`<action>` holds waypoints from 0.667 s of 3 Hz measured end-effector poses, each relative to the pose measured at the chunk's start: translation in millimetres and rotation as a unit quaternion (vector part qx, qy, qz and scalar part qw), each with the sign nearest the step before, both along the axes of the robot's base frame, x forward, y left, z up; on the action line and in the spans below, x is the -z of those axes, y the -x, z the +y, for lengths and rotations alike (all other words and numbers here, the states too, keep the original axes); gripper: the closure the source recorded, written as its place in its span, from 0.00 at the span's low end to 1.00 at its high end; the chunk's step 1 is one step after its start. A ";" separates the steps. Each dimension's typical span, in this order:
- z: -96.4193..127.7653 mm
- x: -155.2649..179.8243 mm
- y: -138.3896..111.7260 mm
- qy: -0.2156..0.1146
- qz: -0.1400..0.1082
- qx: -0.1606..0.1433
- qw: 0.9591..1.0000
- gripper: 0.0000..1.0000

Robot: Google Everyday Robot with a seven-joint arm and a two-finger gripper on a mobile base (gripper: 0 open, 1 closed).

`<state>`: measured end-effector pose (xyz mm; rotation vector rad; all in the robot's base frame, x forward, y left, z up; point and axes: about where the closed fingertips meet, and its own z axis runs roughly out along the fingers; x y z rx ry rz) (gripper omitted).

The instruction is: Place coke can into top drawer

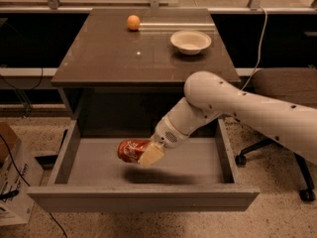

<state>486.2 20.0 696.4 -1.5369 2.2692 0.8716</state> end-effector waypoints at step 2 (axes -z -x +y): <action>-4.8 44.9 -19.4 0.003 0.005 0.021 1.000 0.29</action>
Offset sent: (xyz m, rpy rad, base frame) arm 0.0189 -0.0055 -0.0400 -0.0070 0.0056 -0.0406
